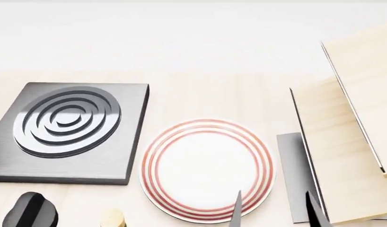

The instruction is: Pick up the akita bowl and put it on the plate.

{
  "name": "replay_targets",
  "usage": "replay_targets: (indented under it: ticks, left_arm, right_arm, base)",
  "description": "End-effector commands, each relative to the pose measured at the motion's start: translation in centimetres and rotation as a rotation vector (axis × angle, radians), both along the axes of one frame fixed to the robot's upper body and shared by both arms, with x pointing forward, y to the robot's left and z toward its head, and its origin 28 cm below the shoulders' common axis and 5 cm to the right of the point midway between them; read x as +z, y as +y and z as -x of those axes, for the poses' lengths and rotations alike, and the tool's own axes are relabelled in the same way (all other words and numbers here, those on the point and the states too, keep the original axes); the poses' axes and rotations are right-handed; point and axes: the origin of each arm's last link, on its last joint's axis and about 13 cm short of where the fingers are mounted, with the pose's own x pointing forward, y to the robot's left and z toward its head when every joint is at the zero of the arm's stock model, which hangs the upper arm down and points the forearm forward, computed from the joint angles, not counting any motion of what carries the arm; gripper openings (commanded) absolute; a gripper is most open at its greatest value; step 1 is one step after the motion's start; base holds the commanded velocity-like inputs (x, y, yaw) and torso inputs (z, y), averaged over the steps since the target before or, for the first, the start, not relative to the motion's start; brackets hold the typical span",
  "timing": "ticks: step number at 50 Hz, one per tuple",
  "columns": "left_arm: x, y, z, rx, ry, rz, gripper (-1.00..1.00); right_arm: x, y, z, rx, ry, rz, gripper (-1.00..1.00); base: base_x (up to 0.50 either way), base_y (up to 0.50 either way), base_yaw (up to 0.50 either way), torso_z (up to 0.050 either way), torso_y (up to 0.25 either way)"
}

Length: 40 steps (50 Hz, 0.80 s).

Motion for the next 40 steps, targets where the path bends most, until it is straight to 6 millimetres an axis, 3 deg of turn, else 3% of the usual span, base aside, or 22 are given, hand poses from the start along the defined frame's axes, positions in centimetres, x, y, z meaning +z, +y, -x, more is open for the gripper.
replay_targets:
  ticks: [1,21,33,40]
  left_arm:
    - [0.8,0.8,0.5,0.058,-0.015,-0.047,1.0]
    - [3.4,3.1,1.1,0.196,-0.015,-0.152,1.0]
    - [6.3,6.2,1.2,0.272,0.018,-0.166,1.0]
    - [7.1,7.0,1.2,0.298,0.044,-0.193,1.0]
  right_arm:
    - [-0.3,0.2,-0.1,0.01,0.008,0.005,1.0]
    - [-0.4,0.1,-0.2,0.007,0.014,0.0,1.0]
    - [-0.6,0.1,-0.3,0.007,0.019,0.001,1.0]
    - [-0.8,0.2,-0.4,0.01,0.025,0.002,1.0]
  base:
    - [0.0,0.0,0.0,0.0,0.0]
    - [0.0,0.0,0.0,0.0,0.0]
    - [0.0,0.0,0.0,0.0,0.0]
    - [0.0,0.0,0.0,0.0,0.0]
